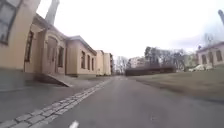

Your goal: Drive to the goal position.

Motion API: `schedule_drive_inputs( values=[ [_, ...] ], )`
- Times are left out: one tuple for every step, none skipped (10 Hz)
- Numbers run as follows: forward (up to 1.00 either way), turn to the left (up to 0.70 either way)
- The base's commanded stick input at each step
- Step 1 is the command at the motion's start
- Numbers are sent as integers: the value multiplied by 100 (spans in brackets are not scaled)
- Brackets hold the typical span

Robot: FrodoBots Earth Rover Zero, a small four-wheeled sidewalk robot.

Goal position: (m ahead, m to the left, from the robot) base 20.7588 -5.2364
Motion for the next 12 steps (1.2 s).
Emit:
schedule_drive_inputs(
  values=[
    [70, 0],
    [70, 0],
    [70, 0],
    [70, 0],
    [70, 0],
    [70, 0],
    [70, 0],
    [70, 0],
    [70, 0],
    [70, 0],
    [70, 0],
    [70, 0]
  ],
)
